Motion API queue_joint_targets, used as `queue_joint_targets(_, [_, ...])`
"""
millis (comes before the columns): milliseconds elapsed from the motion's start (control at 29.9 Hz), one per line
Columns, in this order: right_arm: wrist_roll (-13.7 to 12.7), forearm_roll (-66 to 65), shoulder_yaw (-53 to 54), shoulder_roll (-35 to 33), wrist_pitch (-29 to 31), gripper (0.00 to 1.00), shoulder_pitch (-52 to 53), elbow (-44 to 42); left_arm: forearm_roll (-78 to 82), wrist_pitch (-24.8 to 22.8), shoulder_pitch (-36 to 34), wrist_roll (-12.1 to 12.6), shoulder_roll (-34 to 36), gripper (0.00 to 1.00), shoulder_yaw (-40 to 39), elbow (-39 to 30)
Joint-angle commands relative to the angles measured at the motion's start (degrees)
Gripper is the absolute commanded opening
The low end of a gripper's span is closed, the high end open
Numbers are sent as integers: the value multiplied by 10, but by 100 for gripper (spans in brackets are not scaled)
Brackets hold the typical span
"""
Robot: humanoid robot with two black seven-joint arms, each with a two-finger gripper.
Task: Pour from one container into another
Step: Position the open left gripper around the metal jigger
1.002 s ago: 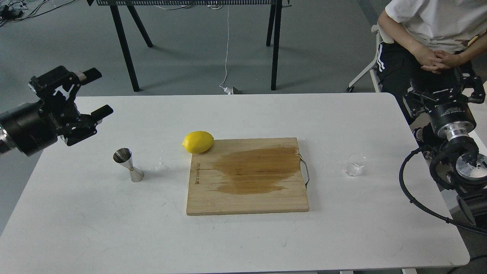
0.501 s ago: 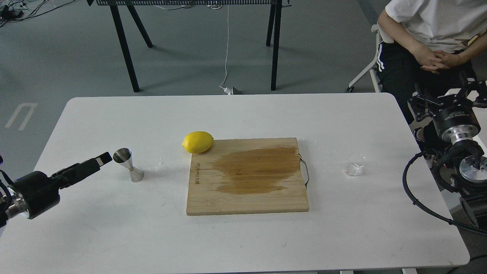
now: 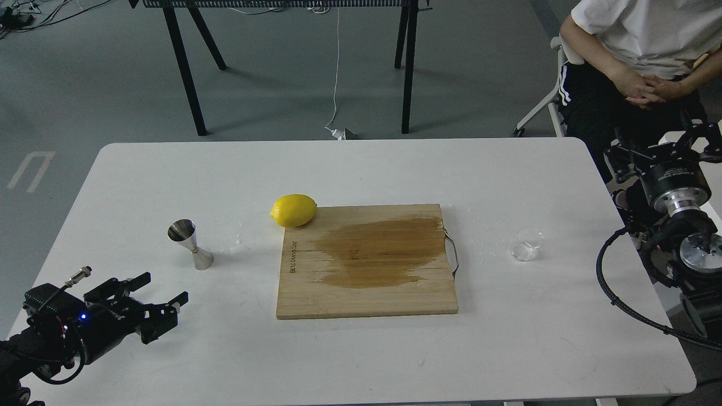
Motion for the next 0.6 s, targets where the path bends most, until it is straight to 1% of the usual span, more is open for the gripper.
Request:
queue_joint_targets(0, [0, 0, -1, -1, 0, 100, 0, 0, 1, 1, -22, 0, -39, 92, 3, 39])
queue_joint_targets(367, [0, -4, -2, 1, 0, 100, -2, -12, -1, 1, -53, 2, -50, 89, -5, 39])
queue_joint_targets(468, [0, -7, -2, 2, 0, 100, -2, -12, -3, 1, -60, 5, -51, 82, -10, 43])
queue_joint_targets(568, [0, -9, -2, 2, 0, 100, -2, -12, -3, 1, -67, 16, -65, 75, -14, 64])
